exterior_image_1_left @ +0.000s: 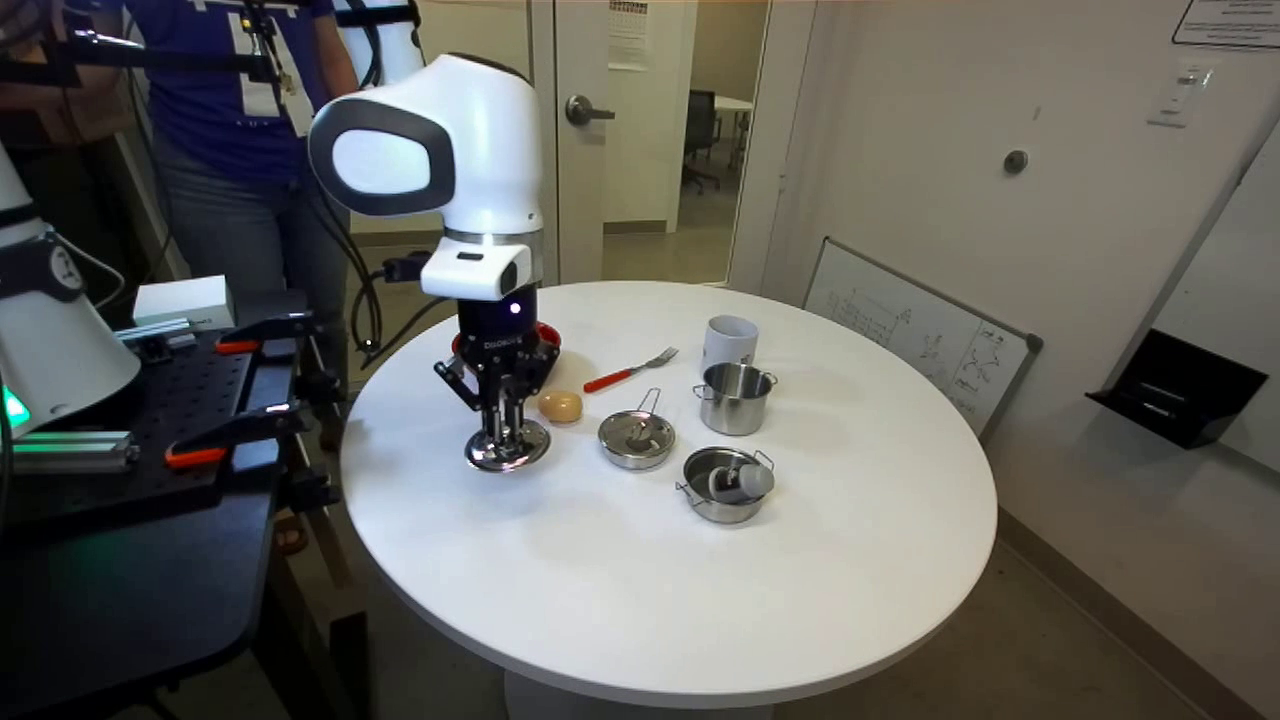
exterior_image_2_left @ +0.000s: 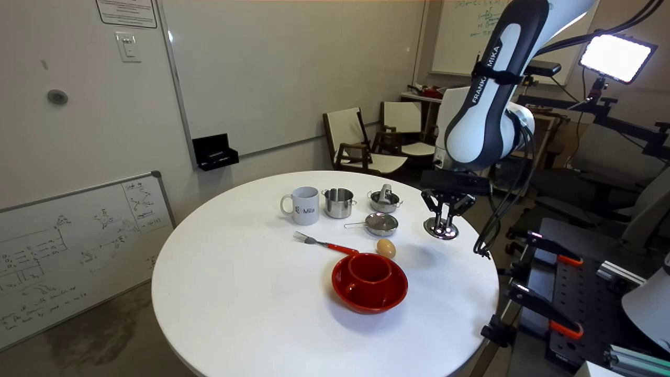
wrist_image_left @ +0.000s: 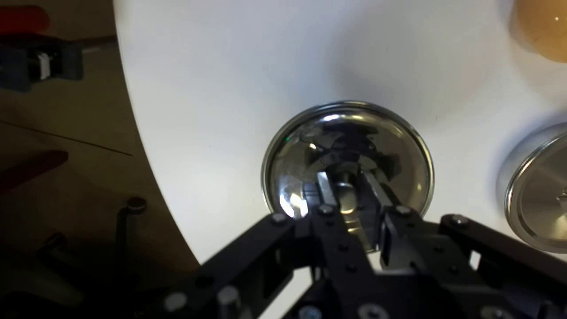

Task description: Uncover the pots on the table

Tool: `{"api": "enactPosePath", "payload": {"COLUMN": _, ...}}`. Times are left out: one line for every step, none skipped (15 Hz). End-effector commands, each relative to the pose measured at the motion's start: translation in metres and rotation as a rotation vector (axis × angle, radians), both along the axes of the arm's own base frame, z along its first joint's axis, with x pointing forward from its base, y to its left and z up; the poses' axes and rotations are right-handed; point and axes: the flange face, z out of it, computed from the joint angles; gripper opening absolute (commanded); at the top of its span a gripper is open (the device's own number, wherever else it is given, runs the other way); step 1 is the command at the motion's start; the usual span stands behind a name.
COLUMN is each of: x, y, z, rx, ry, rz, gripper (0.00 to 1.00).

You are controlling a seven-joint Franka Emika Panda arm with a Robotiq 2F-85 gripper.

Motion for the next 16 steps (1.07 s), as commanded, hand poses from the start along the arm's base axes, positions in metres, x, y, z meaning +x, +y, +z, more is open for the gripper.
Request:
{"api": "enactPosePath", "payload": {"x": 0.000, "y": 0.001, "z": -0.011, "rx": 0.029, "ry": -0.055, "rz": -0.006, "gripper": 0.05}}
{"api": "enactPosePath", "payload": {"x": 0.004, "y": 0.002, "z": -0.014, "rx": 0.041, "ry": -0.067, "rz": 0.000, "gripper": 0.05}}
{"api": "enactPosePath", "payload": {"x": 0.008, "y": 0.003, "z": -0.017, "rx": 0.052, "ry": -0.076, "rz": 0.010, "gripper": 0.05}}
{"api": "enactPosePath", "payload": {"x": 0.013, "y": 0.004, "z": -0.021, "rx": 0.065, "ry": -0.080, "rz": 0.021, "gripper": 0.05}}
{"api": "enactPosePath", "payload": {"x": 0.018, "y": 0.004, "z": -0.024, "rx": 0.078, "ry": -0.081, "rz": 0.033, "gripper": 0.05}}
{"api": "enactPosePath", "payload": {"x": 0.022, "y": 0.004, "z": -0.026, "rx": 0.091, "ry": -0.081, "rz": 0.045, "gripper": 0.05}}
{"api": "enactPosePath", "payload": {"x": 0.027, "y": 0.003, "z": -0.029, "rx": 0.102, "ry": -0.080, "rz": 0.057, "gripper": 0.05}}
{"api": "enactPosePath", "payload": {"x": 0.031, "y": 0.002, "z": -0.033, "rx": 0.109, "ry": -0.075, "rz": 0.072, "gripper": 0.05}}
{"api": "enactPosePath", "payload": {"x": 0.035, "y": 0.001, "z": -0.035, "rx": 0.118, "ry": -0.074, "rz": 0.084, "gripper": 0.05}}
{"api": "enactPosePath", "payload": {"x": 0.039, "y": 0.001, "z": -0.038, "rx": 0.122, "ry": -0.071, "rz": 0.095, "gripper": 0.05}}
{"api": "enactPosePath", "payload": {"x": 0.043, "y": 0.000, "z": -0.041, "rx": 0.124, "ry": -0.066, "rz": 0.108, "gripper": 0.05}}
{"api": "enactPosePath", "payload": {"x": 0.047, "y": 0.000, "z": -0.045, "rx": 0.125, "ry": -0.054, "rz": 0.121, "gripper": 0.05}}
{"api": "enactPosePath", "payload": {"x": 0.050, "y": -0.001, "z": -0.048, "rx": 0.127, "ry": -0.036, "rz": 0.131, "gripper": 0.05}}
{"api": "enactPosePath", "payload": {"x": 0.053, "y": -0.001, "z": -0.051, "rx": 0.133, "ry": -0.016, "rz": 0.138, "gripper": 0.05}}
{"api": "enactPosePath", "payload": {"x": 0.055, "y": -0.001, "z": -0.053, "rx": 0.137, "ry": 0.003, "rz": 0.143, "gripper": 0.05}}
{"api": "enactPosePath", "payload": {"x": 0.057, "y": -0.001, "z": -0.055, "rx": 0.141, "ry": 0.023, "rz": 0.149, "gripper": 0.05}}
